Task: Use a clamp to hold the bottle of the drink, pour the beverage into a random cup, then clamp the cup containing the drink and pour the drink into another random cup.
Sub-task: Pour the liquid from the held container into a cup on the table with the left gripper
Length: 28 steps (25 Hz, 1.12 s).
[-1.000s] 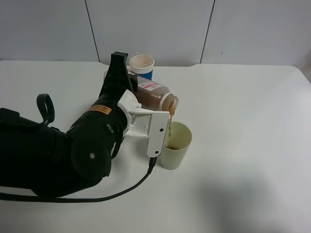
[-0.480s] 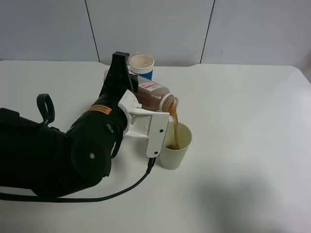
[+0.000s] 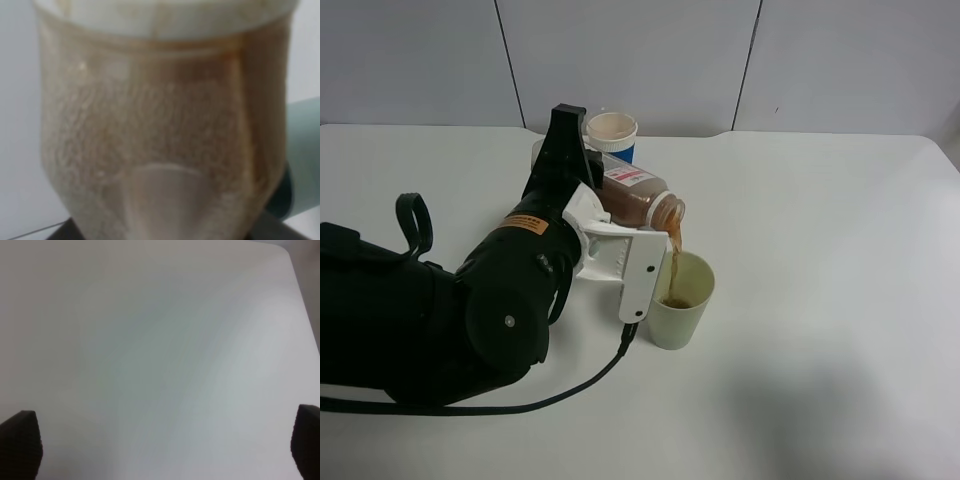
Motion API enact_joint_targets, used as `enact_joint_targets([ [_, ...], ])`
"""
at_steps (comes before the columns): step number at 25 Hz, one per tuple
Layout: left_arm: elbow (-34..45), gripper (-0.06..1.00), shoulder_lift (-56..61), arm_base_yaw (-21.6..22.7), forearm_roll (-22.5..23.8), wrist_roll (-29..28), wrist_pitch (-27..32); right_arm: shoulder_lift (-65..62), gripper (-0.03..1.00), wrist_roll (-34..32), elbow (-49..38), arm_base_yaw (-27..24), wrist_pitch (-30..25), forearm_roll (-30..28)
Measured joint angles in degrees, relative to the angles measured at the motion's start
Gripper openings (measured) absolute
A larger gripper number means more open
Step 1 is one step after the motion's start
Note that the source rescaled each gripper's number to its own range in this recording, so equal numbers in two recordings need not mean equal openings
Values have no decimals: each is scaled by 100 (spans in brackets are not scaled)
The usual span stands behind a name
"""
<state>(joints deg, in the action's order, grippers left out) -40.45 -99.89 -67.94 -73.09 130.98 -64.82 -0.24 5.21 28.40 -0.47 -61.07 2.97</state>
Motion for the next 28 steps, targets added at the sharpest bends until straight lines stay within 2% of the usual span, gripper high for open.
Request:
enact_joint_targets([
  [28, 0, 1, 0, 0, 0, 189, -64, 0, 100, 0, 0, 0, 0, 0],
])
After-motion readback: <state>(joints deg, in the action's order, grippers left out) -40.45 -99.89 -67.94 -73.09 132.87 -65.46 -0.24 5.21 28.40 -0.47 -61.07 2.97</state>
